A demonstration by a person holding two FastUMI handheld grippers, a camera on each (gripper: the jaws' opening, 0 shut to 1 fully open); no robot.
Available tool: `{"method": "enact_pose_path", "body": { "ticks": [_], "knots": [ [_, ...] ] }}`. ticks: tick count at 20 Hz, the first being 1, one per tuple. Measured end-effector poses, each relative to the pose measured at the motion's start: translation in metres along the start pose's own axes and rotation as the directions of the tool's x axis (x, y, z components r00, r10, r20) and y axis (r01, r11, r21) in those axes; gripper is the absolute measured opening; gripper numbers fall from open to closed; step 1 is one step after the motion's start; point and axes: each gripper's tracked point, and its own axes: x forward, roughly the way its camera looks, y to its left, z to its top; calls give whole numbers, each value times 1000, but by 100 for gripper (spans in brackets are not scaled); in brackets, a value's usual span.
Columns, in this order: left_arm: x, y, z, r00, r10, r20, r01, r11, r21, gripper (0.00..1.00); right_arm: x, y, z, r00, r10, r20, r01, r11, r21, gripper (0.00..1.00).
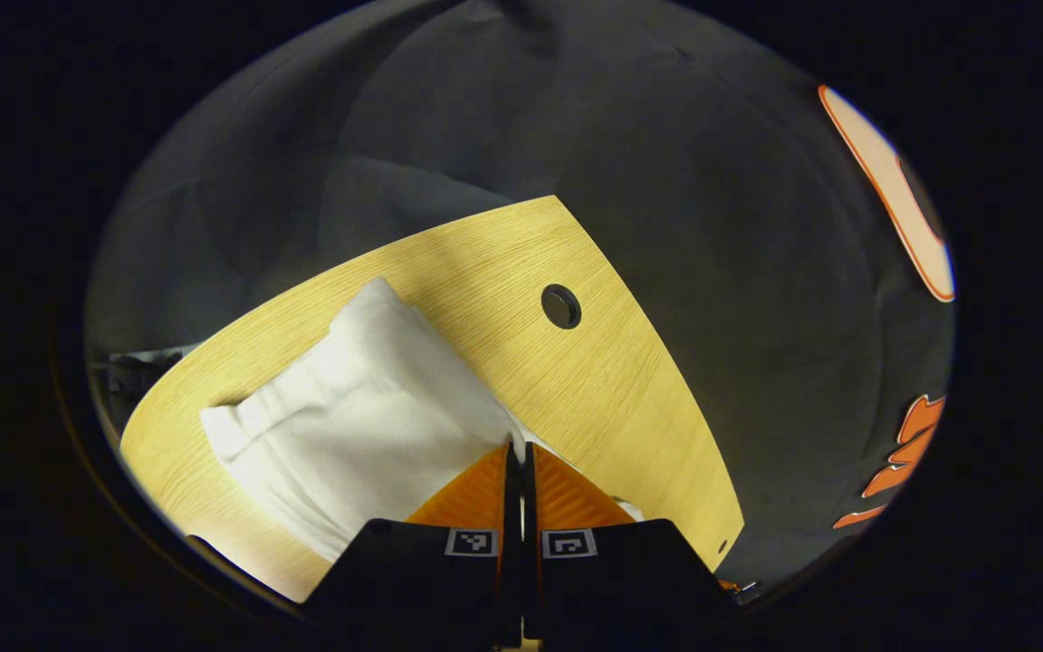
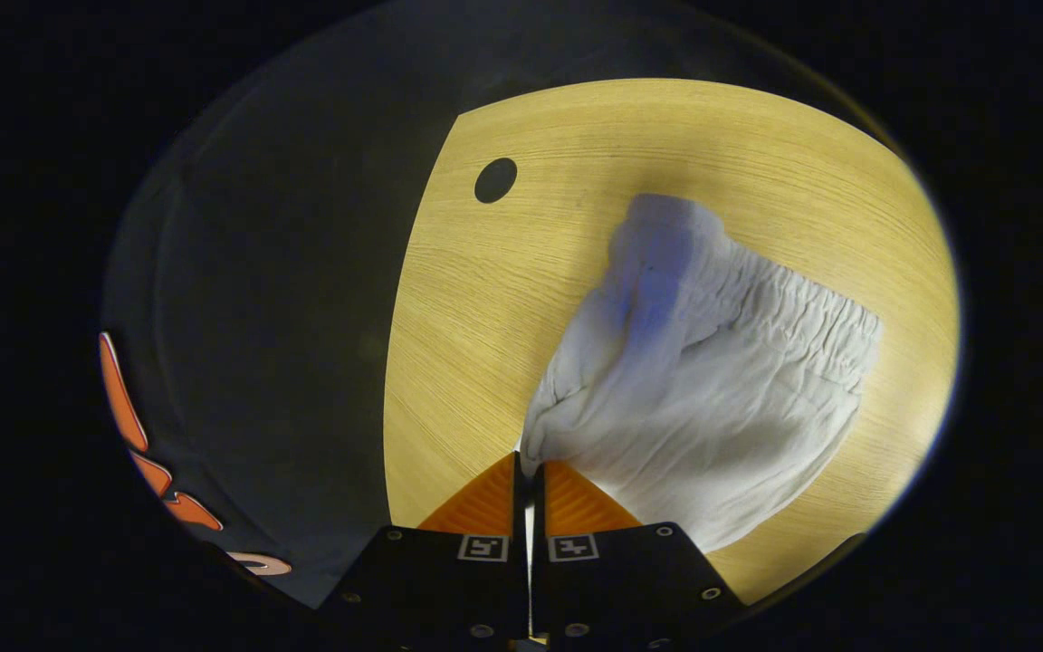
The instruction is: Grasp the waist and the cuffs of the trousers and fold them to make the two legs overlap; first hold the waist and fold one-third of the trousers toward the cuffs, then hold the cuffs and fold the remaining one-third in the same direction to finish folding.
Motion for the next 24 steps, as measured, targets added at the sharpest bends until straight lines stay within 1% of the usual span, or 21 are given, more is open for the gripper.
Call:
{"method": "enact_pose_path", "body": {
  "ticks": [2, 3, 4, 5, 7, 8, 9, 11, 12, 13, 14, 16, 18, 21, 24],
  "knots": [
    [3, -6, 0, 1000, -6, 2, 6, 1000, 22, 5, 4, -2, -1, 1000, -22, -10, 22, 1000, 0, 2],
    [7, -9, 2, 1000, 1, 9, -2, 999, 37, 7, 9, -1, 0, 1000, -26, -11, 26, 1000, -2, 2],
    [7, -9, 6, 1000, 3, 23, -4, 999, 47, 5, 12, -2, 1, 1000, -24, -12, 24, 1000, -9, 4],
    [9, -9, 8, 999, 8, 41, -11, 998, 56, 24, 11, -4, 0, 1000, -26, -15, 25, 1000, -12, 5],
    [4, -13, 11, 998, 3, 57, -8, 997, 80, 62, 13, -3, 0, 1000, -18, -18, 18, 1000, -16, 12],
    [2, -11, 11, 998, 15, 55, -20, 996, 91, 81, 11, -2, -1, 1000, -3, -15, 3, 1000, -29, 27],
    [2, -12, 10, 999, 9, 52, -14, 995, 95, 70, 8, 2, -3, 1000, 10, -14, -11, 999, -39, 34],
    [-10, -18, 7, 999, 3, 46, -7, 996, 84, 100, -2, 7, -7, 999, 36, -7, -37, 997, -75, 68],
    [-11, -17, 5, 999, -4, 47, 1, 997, 79, 100, -9, 6, -10, 999, 42, -4, -42, 994, -100, 84],
    [-14, -18, 3, 999, -12, 49, 8, 997, 81, 100, -14, 5, -14, 999, 46, -3, -46, 991, -123, 93],
    [-20, -18, -2, 999, -16, 50, 11, 996, 90, 100, -21, 4, -16, 999, 53, 0, -53, 989, -135, 98],
    [-36, -19, -7, 997, -11, 70, 3, 993, 122, 100, -40, 2, -19, 997, 81, 5, -79, 987, -140, 99],
    [-54, -28, -9, 995, -41, 89, 27, 987, 158, 100, -58, -8, -16, 995, 94, 32, -88, 985, -150, 98],
    [-78, -39, -11, 989, -83, 123, 54, 974, 220, 100, -82, -40, -3, 992, 84, 90, -69, 986, -154, 98],
    [-104, -47, -16, 980, -116, 162, 68, 959, 276, 100, -101, -69, 15, 988, 65, 139, -49, 992, -117, 98]
  ]
}}
